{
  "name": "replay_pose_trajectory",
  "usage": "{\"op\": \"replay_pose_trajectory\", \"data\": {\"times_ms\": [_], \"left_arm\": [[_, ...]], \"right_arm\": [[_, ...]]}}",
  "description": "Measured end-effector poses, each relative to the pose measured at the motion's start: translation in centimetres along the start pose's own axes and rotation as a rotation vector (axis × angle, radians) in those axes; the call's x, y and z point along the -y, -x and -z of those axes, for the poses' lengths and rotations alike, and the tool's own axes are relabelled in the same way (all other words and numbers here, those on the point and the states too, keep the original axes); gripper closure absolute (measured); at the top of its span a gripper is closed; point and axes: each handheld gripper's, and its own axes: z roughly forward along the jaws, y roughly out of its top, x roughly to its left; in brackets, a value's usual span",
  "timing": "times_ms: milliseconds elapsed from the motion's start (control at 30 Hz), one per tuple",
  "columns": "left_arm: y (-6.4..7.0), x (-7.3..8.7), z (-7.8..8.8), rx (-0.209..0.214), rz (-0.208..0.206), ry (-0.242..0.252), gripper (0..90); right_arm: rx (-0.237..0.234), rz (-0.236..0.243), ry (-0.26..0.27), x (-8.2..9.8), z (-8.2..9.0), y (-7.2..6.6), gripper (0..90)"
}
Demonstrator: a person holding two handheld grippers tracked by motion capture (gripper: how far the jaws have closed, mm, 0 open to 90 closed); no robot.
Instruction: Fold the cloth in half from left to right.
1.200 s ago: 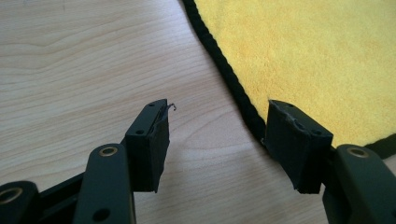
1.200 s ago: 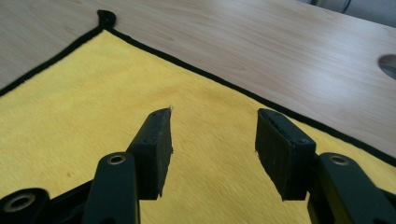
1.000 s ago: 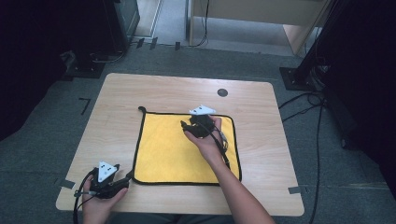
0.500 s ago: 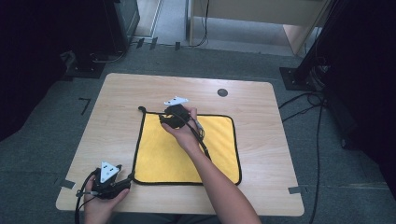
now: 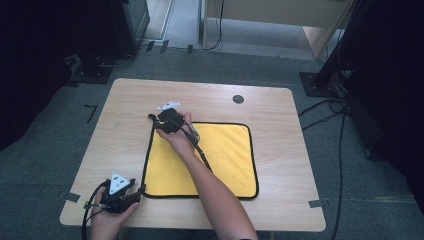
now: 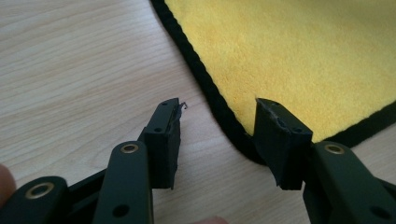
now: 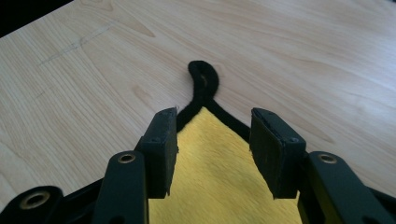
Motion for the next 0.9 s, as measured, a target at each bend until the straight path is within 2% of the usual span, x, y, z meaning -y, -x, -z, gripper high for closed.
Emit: {"op": "replay_pose_trajectory", "data": {"times_ms": [67, 133, 167, 200, 267, 300, 333, 400, 467, 500, 567, 633, 667, 833, 900], "left_arm": [[0.1, 0.0, 0.0, 0.001, -0.011, 0.003, 54.5], [0.2, 0.0, 0.0, 0.003, -0.024, 0.0, 57.4], [0.3, 0.0, 0.0, 0.003, -0.03, -0.001, 57.8], [0.3, 0.0, 0.0, 0.004, -0.033, -0.002, 58.5], [0.3, 0.0, 0.0, 0.007, -0.036, -0.004, 60.4], [0.3, 0.0, 0.0, 0.01, -0.037, -0.003, 61.1], [0.4, 0.0, 0.0, 0.016, -0.043, -0.004, 63.0], [0.5, -0.1, -0.1, 0.033, -0.051, -0.003, 70.6], [0.8, -0.2, -0.1, 0.044, -0.076, -0.008, 82.1], [1.0, -0.3, 0.0, 0.038, -0.1, -0.013, 85.4], [1.1, -0.3, 0.0, 0.055, -0.091, -0.007, 88.4], [1.3, -0.6, 0.5, 0.095, -0.075, 0.017, 89.2], [1.6, -0.8, 0.8, 0.102, -0.08, 0.036, 89.4], [3.7, -2.6, 1.9, 0.12, -0.121, 0.12, 89.6], [4.7, -2.9, 1.7, 0.135, -0.135, 0.123, 89.6]], "right_arm": [[-0.005, -0.018, -0.01, -0.1, -0.9, -0.5, 50.1], [-0.02, -0.024, -0.015, -0.2, -1.7, -0.8, 45.1], [-0.028, -0.007, -0.016, -0.3, -2.1, -1.0, 43.5], [-0.016, 0.013, -0.02, -0.3, -2.4, -1.3, 44.6], [0.05, 0.051, -0.036, -0.1, -2.9, -1.8, 50.2], [0.05, 0.048, -0.042, 0.0, -3.1, -1.8, 55.1], [0.029, 0.025, -0.048, 0.1, -3.2, -1.8, 61.2], [0.043, 0.032, -0.052, 0.1, -3.3, -1.8, 73.9], [0.049, 0.041, -0.062, 0.0, -3.1, -1.9, 81.2], [0.047, 0.043, -0.064, -0.1, -3.0, -1.9, 83.9], [0.041, 0.049, -0.058, -0.3, -2.5, -1.7, 90.0], [0.044, 0.064, -0.036, -0.4, -1.6, -1.2, 90.0], [0.053, 0.056, -0.025, -0.4, -1.1, -1.0, 90.0], [0.074, 0.03, 0.027, -0.4, 1.8, 1.5, 90.0], [0.074, 0.009, 0.035, 0.0, 3.1, 2.8, 90.0]]}}
